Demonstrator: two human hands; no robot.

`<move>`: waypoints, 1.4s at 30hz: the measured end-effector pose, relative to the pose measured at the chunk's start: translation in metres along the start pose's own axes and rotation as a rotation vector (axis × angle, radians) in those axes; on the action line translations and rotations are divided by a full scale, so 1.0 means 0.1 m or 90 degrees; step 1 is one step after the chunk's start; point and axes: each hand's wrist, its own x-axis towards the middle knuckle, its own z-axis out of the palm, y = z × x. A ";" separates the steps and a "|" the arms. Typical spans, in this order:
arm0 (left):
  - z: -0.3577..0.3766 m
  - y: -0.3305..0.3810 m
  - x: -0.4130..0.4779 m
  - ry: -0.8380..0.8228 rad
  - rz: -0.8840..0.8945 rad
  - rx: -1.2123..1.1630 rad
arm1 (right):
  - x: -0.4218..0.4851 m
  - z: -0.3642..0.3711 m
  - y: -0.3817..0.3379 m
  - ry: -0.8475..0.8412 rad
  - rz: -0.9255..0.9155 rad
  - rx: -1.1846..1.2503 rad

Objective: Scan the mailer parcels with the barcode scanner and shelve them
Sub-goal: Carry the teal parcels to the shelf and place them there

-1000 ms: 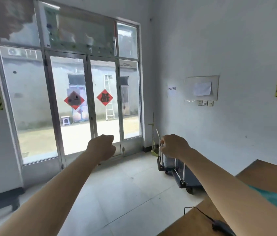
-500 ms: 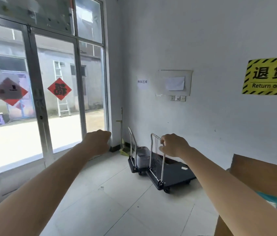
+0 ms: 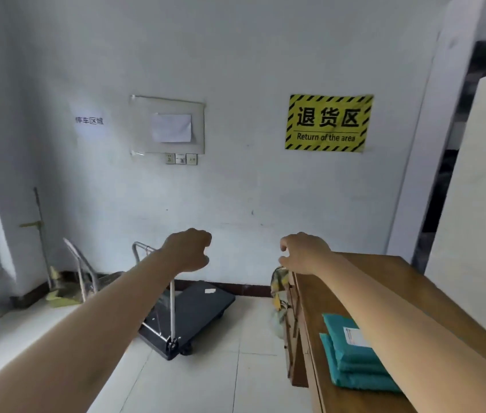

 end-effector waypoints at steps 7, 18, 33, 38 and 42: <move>0.42 0.93 1.36 -0.035 0.313 0.017 | 0.22 0.15 0.89 -0.026 0.197 -0.010; 1.77 2.49 2.57 -0.221 0.602 -0.150 | -0.09 1.21 1.76 -0.081 0.728 0.168; 3.57 3.83 2.93 -0.684 0.519 -0.247 | -0.21 2.82 2.18 0.186 1.259 0.973; 3.87 4.06 2.96 -0.936 0.321 -0.375 | -0.14 3.09 2.33 0.292 1.305 1.062; 3.92 4.15 3.01 -1.048 0.269 -0.395 | -0.06 3.20 2.38 0.400 1.303 1.061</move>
